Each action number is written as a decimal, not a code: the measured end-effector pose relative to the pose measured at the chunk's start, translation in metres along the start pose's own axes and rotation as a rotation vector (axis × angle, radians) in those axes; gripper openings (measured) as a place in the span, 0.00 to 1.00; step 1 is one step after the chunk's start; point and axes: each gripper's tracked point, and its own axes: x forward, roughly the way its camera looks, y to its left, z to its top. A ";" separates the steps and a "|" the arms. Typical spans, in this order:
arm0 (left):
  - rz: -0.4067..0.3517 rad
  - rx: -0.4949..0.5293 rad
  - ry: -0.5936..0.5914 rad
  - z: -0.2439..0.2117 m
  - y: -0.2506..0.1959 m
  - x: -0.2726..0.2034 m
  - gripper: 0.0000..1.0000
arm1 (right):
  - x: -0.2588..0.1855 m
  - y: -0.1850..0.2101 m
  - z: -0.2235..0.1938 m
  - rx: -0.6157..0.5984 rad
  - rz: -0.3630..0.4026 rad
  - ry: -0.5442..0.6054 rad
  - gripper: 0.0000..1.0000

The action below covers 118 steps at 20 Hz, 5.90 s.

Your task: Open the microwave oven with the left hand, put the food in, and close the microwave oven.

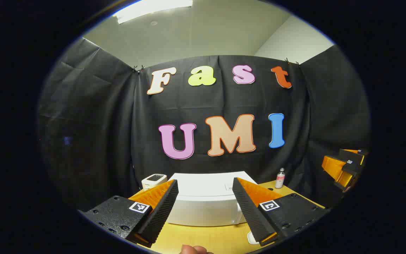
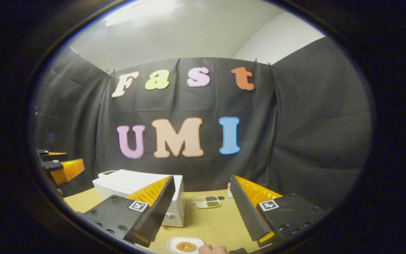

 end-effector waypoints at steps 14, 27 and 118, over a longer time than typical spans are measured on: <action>0.010 0.005 0.004 -0.001 0.002 0.013 0.97 | 0.017 0.020 0.007 0.009 0.067 -0.029 0.96; 0.018 0.003 0.043 -0.015 0.000 0.015 0.97 | 0.018 0.020 0.005 -0.022 0.081 -0.034 0.96; -0.051 -0.063 0.543 -0.276 0.052 -0.108 0.01 | -0.014 0.038 -0.049 -0.038 0.073 0.122 0.97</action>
